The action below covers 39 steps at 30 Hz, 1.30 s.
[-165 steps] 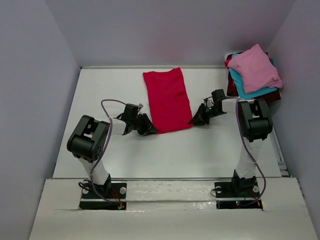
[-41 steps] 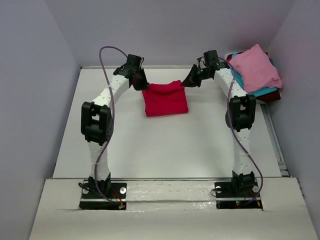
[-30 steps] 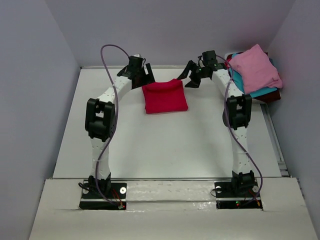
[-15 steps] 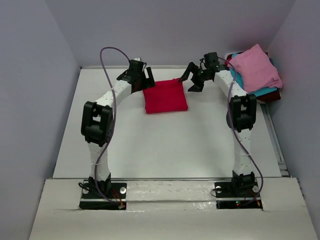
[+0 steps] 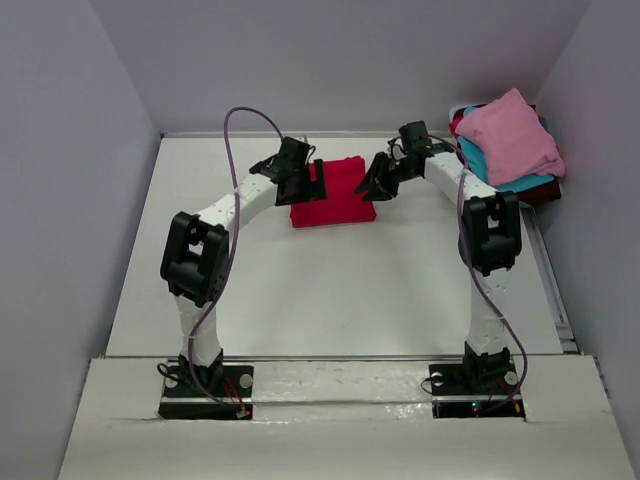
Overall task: Fold and stack the t-shirts
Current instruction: Fold the tshirt
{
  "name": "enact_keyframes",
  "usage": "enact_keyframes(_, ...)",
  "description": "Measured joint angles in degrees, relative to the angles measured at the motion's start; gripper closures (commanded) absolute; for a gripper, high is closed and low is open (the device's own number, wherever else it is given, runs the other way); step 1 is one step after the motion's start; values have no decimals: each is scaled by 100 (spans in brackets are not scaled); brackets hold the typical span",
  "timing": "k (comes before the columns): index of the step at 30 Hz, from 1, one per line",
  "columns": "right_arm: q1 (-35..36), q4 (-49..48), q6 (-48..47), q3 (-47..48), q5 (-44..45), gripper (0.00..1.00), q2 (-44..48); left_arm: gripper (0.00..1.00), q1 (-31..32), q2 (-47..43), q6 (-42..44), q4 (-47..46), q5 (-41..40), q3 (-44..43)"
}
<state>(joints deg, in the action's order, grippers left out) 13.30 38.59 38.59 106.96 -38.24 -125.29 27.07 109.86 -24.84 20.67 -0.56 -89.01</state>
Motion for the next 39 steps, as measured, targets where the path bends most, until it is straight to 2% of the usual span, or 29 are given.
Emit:
enact_keyframes(5, 275, -44, 4, -70, -125, 66, -195, 8, -55, 693, 179, 243, -157, -748)
enact_keyframes(13, 393, -22, 2, -17, -116, 68, -793, 11, -120, 1779, 343, 599, -273, -1823)
enact_keyframes(23, 389, 39, 39, 977, 28, 67, -1405, 10, -367, 2747, 267, 1272, -789, -3165)
enact_keyframes(28, 389, 42, 81, 1139, 57, 67, -1552, 10, -507, 3134, 155, 1589, -1178, -3821)
enact_keyframes(35, 376, 76, 173, 1270, 15, 67, -1757, 9, -542, 3292, 22, 1709, -1344, -3871)
enact_keyframes(39, 376, 262, 181, 1683, 7, 65, -1989, 8, -538, 3292, -15, 1707, -1453, -3871)
